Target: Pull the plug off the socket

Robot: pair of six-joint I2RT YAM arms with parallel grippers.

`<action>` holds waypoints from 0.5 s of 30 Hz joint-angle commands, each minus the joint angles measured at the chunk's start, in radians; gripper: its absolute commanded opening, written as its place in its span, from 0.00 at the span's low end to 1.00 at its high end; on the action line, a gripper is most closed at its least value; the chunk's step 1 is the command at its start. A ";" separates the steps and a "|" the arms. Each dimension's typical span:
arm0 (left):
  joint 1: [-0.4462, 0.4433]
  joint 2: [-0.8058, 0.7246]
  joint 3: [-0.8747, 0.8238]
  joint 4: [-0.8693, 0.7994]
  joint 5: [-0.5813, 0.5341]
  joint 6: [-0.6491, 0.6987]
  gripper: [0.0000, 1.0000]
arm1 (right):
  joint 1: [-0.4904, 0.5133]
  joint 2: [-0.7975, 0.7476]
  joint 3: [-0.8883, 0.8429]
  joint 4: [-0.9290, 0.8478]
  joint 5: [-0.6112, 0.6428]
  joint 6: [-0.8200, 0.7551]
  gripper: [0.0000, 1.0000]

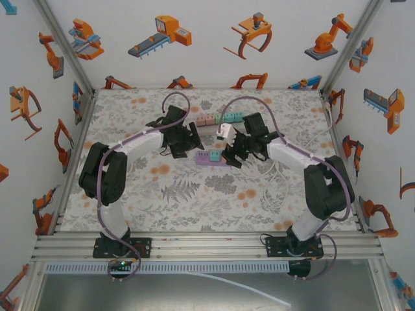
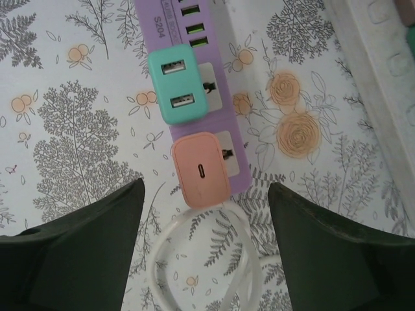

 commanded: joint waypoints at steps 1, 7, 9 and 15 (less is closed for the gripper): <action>-0.004 0.019 0.035 -0.003 0.028 -0.009 0.71 | 0.005 0.030 0.036 0.015 -0.062 -0.035 0.62; -0.009 0.050 0.038 -0.008 0.039 -0.001 0.65 | 0.005 0.066 0.041 0.015 -0.049 -0.042 0.54; -0.011 0.059 0.038 -0.009 0.042 0.001 0.62 | 0.005 0.077 0.044 0.015 -0.044 -0.043 0.53; -0.025 0.085 0.042 -0.013 0.051 0.001 0.57 | 0.005 0.094 0.049 -0.001 -0.065 -0.056 0.48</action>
